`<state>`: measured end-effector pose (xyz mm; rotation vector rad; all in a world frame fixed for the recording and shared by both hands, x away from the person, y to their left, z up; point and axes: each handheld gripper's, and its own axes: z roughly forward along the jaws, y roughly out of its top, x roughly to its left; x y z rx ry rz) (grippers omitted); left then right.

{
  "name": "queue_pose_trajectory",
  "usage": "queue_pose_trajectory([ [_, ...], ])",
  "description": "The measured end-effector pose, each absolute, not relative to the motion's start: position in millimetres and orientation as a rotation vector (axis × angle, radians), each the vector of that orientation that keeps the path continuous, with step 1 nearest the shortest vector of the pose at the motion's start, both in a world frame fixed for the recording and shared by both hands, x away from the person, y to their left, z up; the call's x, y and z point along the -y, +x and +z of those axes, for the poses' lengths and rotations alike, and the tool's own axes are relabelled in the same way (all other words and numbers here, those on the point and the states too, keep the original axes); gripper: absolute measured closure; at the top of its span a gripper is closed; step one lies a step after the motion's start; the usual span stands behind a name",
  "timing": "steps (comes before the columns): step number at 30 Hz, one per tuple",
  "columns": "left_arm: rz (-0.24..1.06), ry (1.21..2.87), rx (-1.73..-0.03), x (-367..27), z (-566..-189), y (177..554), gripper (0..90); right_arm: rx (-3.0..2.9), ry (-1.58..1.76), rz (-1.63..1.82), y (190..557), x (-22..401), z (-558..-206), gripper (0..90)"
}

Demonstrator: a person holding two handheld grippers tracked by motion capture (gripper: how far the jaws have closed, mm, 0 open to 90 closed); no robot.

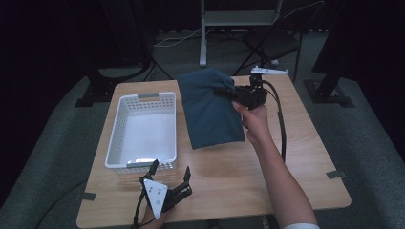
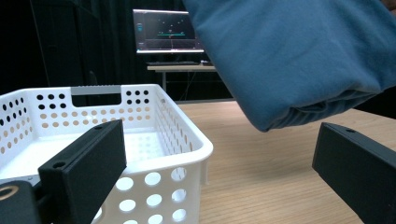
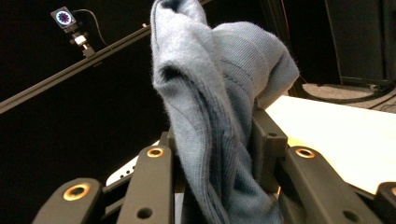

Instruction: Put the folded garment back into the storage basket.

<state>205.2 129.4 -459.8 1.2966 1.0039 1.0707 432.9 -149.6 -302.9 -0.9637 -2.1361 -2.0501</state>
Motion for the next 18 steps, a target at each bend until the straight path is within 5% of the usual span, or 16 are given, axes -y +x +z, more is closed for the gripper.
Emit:
queue_pose_trajectory([
  [18,1.071,1.296,-1.003,-129.4,-459.8,205.2,4.2,2.134,-0.899,-2.023,437.7,113.9,-296.7,66.8],
])
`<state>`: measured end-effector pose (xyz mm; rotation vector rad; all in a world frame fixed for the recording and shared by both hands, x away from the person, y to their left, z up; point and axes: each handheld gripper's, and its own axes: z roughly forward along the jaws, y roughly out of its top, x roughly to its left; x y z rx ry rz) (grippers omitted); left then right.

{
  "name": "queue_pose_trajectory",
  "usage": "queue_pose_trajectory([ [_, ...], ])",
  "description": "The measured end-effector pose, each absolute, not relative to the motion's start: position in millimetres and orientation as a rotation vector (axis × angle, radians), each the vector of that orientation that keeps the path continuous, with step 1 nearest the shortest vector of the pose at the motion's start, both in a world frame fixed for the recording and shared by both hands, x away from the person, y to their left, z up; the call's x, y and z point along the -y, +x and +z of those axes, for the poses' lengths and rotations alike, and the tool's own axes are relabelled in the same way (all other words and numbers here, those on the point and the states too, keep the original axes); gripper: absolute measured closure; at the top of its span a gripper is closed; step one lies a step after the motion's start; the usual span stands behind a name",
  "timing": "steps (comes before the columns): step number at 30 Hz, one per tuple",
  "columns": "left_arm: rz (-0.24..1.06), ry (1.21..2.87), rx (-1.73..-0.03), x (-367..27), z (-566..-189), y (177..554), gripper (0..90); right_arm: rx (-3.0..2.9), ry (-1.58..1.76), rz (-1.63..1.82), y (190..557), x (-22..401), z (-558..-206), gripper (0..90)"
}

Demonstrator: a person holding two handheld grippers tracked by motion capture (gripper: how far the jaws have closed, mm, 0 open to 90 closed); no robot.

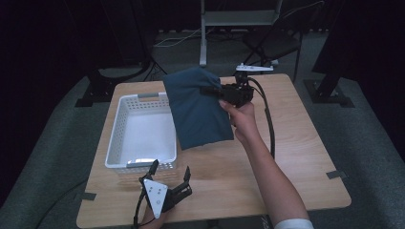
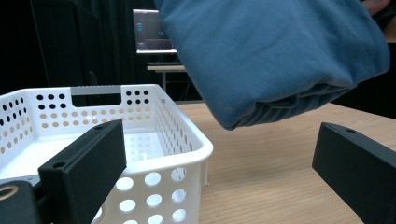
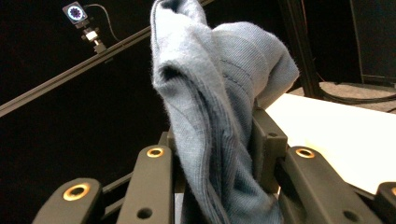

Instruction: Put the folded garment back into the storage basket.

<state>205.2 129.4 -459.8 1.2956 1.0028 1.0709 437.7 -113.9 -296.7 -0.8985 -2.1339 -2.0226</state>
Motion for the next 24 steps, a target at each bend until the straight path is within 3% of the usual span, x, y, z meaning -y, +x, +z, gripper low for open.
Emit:
queue_pose_trajectory([
  [24,1.066,1.296,-1.0,-129.4,-459.8,205.3,4.3,2.127,-0.813,-1.999,443.6,60.0,-289.1,66.8],
])
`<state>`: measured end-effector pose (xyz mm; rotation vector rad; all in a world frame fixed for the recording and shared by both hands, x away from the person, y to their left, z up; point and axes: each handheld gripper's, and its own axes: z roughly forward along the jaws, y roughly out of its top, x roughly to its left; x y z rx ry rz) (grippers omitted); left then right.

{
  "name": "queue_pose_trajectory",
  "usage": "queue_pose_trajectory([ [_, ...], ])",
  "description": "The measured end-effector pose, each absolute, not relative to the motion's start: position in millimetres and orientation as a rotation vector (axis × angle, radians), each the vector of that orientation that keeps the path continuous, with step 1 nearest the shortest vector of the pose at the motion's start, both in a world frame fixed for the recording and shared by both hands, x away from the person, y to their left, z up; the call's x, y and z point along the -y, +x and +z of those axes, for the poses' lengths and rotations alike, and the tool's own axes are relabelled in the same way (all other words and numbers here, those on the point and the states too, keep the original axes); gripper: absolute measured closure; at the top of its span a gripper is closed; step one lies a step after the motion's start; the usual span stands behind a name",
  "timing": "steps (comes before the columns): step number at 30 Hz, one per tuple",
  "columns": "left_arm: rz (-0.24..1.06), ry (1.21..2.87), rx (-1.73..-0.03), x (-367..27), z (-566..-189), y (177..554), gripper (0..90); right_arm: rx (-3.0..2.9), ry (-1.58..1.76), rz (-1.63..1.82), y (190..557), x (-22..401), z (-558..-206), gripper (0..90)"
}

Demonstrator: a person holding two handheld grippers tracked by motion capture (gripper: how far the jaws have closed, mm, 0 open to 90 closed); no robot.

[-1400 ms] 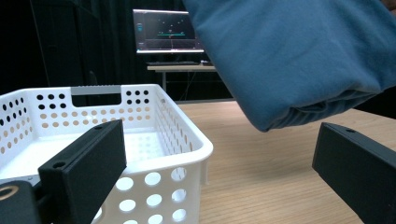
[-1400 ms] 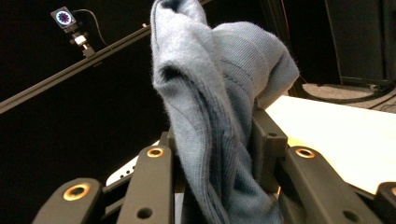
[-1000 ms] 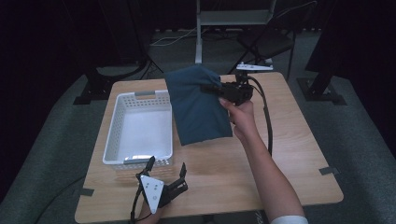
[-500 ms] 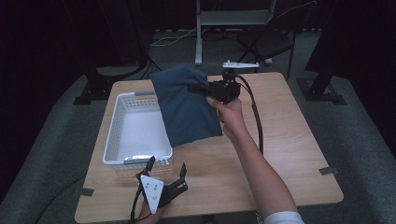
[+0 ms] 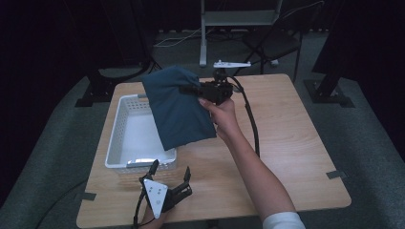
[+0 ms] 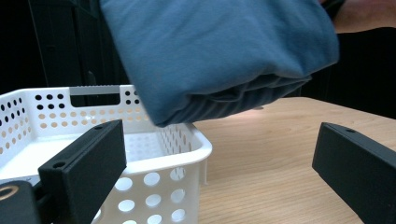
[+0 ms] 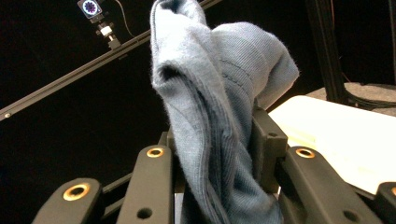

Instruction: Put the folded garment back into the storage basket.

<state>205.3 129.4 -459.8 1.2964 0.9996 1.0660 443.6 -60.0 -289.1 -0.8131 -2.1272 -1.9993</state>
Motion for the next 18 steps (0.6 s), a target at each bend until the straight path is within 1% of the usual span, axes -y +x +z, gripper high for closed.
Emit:
queue_pose_trajectory([
  [7,1.067,1.296,-0.999,-129.5,-459.8,205.2,4.2,2.129,-0.783,-1.985,444.6,36.2,-288.2,66.8],
  [18,1.063,1.299,-0.996,-129.6,-459.8,205.4,4.3,2.117,-0.763,-1.965,447.8,13.6,-293.8,66.7],
])
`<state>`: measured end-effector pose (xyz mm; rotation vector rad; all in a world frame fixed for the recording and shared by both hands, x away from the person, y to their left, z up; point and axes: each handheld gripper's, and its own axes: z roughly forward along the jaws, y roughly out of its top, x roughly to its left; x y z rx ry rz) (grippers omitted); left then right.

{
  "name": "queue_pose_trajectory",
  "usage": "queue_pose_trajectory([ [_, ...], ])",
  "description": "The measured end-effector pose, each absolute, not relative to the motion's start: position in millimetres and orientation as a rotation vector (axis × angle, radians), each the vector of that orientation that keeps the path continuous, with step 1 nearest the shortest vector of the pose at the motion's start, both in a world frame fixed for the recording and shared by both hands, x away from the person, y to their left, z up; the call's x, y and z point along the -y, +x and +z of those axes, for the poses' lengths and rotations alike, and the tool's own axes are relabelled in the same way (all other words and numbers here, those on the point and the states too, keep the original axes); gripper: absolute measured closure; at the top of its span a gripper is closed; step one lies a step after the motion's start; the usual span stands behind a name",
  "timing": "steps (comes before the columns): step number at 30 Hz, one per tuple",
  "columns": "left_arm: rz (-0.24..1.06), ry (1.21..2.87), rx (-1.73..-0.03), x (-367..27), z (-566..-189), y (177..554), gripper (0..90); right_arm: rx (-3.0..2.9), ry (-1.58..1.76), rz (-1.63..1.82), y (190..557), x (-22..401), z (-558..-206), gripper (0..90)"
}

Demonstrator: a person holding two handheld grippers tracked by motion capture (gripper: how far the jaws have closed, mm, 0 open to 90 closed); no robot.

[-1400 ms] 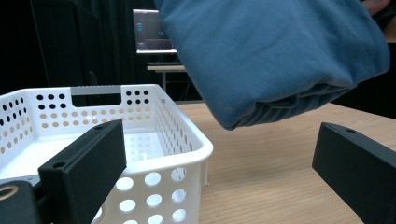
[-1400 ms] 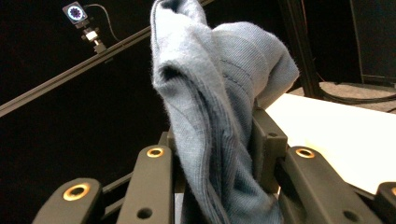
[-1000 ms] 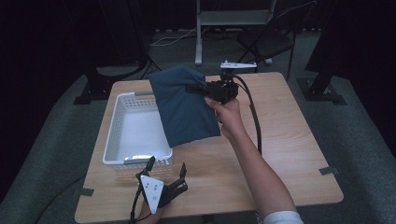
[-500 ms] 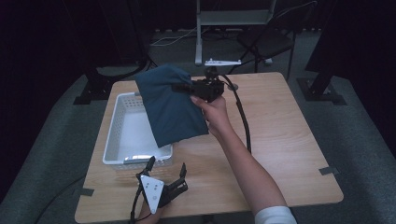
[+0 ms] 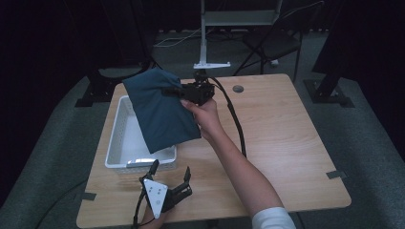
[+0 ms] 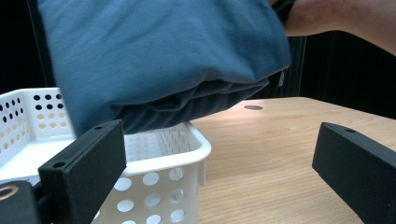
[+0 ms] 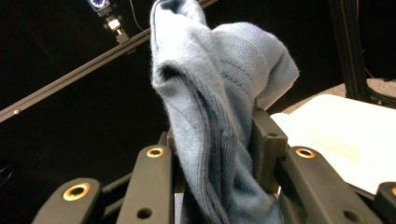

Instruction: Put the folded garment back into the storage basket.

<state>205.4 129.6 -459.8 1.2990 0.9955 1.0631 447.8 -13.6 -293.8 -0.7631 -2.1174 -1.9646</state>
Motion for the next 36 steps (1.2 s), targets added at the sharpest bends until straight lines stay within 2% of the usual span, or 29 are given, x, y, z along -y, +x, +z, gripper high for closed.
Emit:
queue_pose_trajectory([
  [13,1.064,1.298,-0.994,-129.8,-459.9,205.1,4.2,2.125,-0.723,-1.94,449.9,-18.3,-295.3,66.7],
  [36,1.059,1.297,-0.988,-130.2,-460.0,204.8,4.2,2.104,-0.688,-1.929,452.7,-48.8,-295.5,66.7],
])
